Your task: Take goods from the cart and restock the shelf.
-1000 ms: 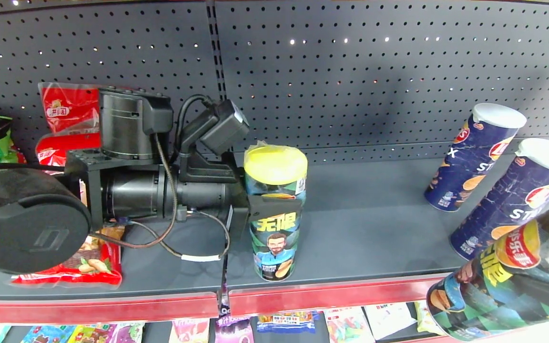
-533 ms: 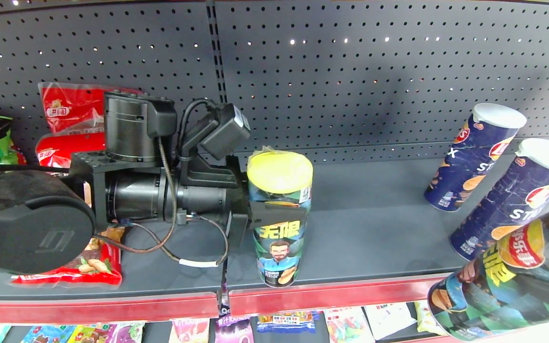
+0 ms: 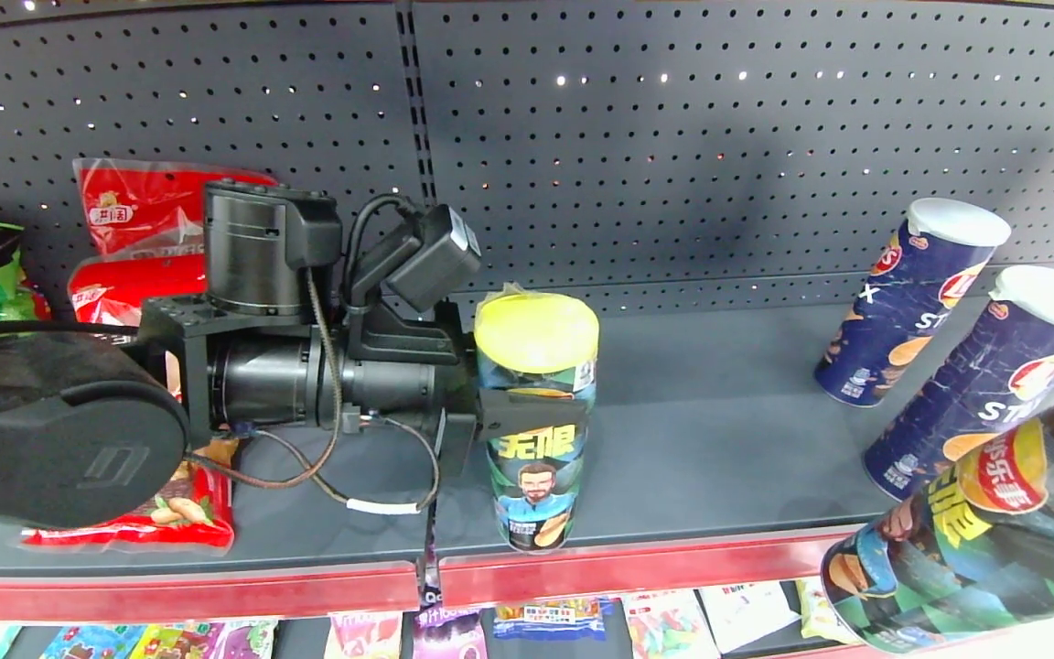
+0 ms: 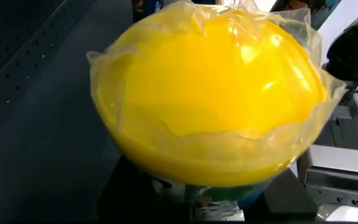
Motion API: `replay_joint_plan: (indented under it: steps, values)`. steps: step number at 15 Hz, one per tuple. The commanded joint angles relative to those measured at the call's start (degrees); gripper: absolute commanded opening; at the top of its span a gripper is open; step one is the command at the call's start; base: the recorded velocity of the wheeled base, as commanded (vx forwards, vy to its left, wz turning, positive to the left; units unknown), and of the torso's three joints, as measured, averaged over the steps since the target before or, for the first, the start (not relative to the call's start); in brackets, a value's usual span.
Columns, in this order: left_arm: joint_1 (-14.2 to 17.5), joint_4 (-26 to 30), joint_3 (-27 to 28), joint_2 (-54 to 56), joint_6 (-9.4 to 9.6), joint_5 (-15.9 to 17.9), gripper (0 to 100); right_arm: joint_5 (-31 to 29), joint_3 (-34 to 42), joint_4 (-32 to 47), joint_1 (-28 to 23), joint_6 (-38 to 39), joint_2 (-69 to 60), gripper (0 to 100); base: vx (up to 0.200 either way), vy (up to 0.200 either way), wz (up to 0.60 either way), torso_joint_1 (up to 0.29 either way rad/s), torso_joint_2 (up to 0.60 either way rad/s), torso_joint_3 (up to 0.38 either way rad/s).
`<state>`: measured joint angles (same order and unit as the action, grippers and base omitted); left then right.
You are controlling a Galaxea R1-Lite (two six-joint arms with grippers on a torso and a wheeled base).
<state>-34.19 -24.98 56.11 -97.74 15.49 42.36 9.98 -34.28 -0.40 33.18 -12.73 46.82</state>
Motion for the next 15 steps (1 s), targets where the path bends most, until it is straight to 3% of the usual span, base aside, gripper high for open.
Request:
replay_joint_plan:
  steps: [1,6,7,11,15]
  values:
    - [0.01,-0.6,-1.01,-0.25,0.06,0.09,0,0.04,-0.17,-0.04,0.04,-0.02,0.29,0,0.0,0.0,0.0,0.0,0.0,0.0]
    - [-0.08,-1.65,-2.5,-0.17,0.15,0.0,0,0.04,-0.09,-0.04,0.04,-0.02,0.29,0,0.0,0.0,0.0,0.0,0.0,0.0]
    - [0.01,-1.65,-2.5,-0.17,0.41,-0.09,100,0.04,-0.17,0.05,0.04,-0.02,0.37,0,0.0,0.0,0.0,0.0,0.0,0.0]
    - [0.01,-1.65,-3.38,0.36,0.41,-0.7,100,0.12,-0.44,-0.3,0.22,-0.11,1.69,0,0.0,0.0,0.0,0.0,0.0,0.0]
    - [2.2,-4.11,-9.79,4.32,-0.03,-2.37,100,0.3,-3.51,-0.56,0.57,-0.19,6.79,0,0.0,0.0,0.0,0.0,0.0,0.0]
